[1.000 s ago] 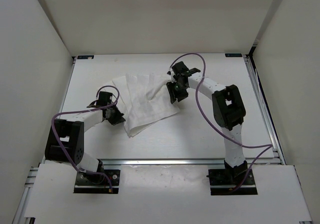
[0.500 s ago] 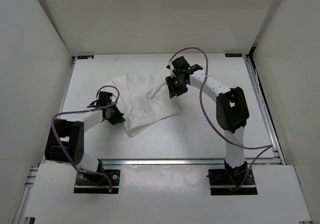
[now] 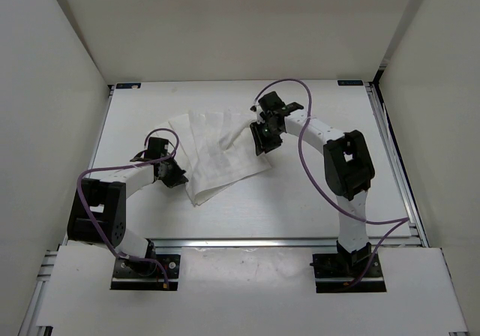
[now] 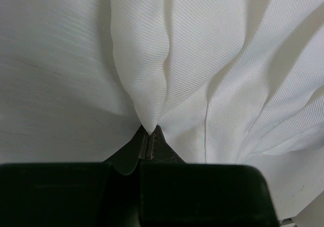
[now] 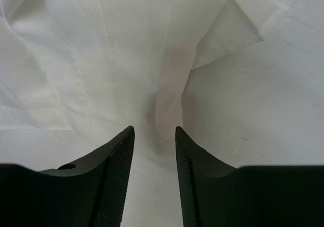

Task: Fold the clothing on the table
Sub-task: Flatten the skirt out

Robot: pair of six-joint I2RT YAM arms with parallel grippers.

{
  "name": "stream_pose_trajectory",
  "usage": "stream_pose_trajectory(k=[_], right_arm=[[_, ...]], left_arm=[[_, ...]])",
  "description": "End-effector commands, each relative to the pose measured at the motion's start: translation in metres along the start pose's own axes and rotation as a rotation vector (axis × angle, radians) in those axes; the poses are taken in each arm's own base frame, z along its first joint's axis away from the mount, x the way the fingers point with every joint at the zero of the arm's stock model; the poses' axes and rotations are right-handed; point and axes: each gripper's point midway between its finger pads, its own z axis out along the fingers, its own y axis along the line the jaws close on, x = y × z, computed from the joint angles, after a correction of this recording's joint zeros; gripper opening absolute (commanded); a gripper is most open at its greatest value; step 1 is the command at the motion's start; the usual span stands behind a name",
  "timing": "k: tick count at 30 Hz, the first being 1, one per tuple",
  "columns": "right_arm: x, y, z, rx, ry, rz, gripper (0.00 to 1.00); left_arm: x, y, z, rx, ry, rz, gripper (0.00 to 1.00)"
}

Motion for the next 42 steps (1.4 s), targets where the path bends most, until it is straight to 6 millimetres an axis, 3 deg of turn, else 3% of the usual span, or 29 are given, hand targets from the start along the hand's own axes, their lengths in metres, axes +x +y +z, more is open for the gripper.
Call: stream_pose_trajectory(k=[1, 9, 13, 16, 18, 19, 20, 21, 22, 23, 24, 25, 28, 30, 33, 38, 42], right_arm=[[0.003, 0.000, 0.009, -0.029, 0.004, 0.014, 0.43], [0.021, 0.000, 0.022, -0.047, 0.061, 0.043, 0.32], [0.017, 0.000, 0.019, -0.035, 0.049, 0.041, 0.00], [-0.001, 0.014, -0.007, -0.097, 0.002, 0.037, 0.00], [-0.017, 0.019, -0.039, -0.171, -0.046, 0.088, 0.00], [-0.019, 0.025, -0.048, -0.239, -0.054, 0.116, 0.00], [-0.024, 0.029, -0.070, -0.319, -0.096, 0.167, 0.00], [-0.019, 0.021, -0.084, -0.355, -0.113, 0.252, 0.00], [-0.030, 0.019, -0.110, -0.445, -0.193, 0.278, 0.00], [-0.023, 0.021, -0.113, -0.531, -0.202, 0.349, 0.00], [-0.010, 0.007, -0.122, -0.557, -0.209, 0.458, 0.00], [-0.017, -0.004, -0.142, -0.606, -0.291, 0.465, 0.00], [0.013, -0.042, -0.134, -0.589, -0.290, 0.619, 0.00], [0.035, -0.055, -0.121, -0.555, -0.248, 0.670, 0.00], [0.052, -0.067, -0.105, -0.520, -0.214, 0.721, 0.00], [0.056, -0.075, -0.095, -0.490, -0.217, 0.763, 0.00], [0.056, -0.082, -0.093, -0.443, -0.215, 0.779, 0.00]], left_arm=[[0.004, 0.010, -0.005, -0.018, 0.003, -0.001, 0.00], [0.006, 0.011, -0.004, -0.008, 0.006, -0.008, 0.00], [0.007, 0.012, -0.005, -0.007, 0.008, -0.008, 0.00], [0.002, 0.008, -0.007, 0.012, -0.002, -0.003, 0.00], [-0.004, -0.003, -0.010, 0.063, -0.005, 0.024, 0.01], [-0.010, -0.005, -0.011, 0.072, -0.013, 0.018, 0.08], [-0.013, -0.016, -0.012, 0.117, -0.003, 0.027, 0.13], [-0.016, -0.026, -0.016, 0.165, 0.014, 0.026, 0.20], [-0.015, -0.034, -0.018, 0.211, 0.047, 0.020, 0.26], [-0.018, -0.043, -0.020, 0.239, 0.041, 0.032, 0.31], [-0.019, -0.056, -0.025, 0.286, 0.052, 0.039, 0.38], [-0.019, -0.068, -0.032, 0.334, 0.051, 0.055, 0.42], [-0.013, -0.090, -0.045, 0.422, 0.050, 0.057, 0.50], [-0.005, -0.094, -0.051, 0.454, 0.055, 0.052, 0.52], [0.017, -0.095, -0.056, 0.485, 0.094, 0.045, 0.52], [0.073, -0.102, -0.063, 0.585, 0.227, 0.020, 0.53], [0.112, -0.103, -0.055, 0.552, 0.333, 0.024, 0.52]])
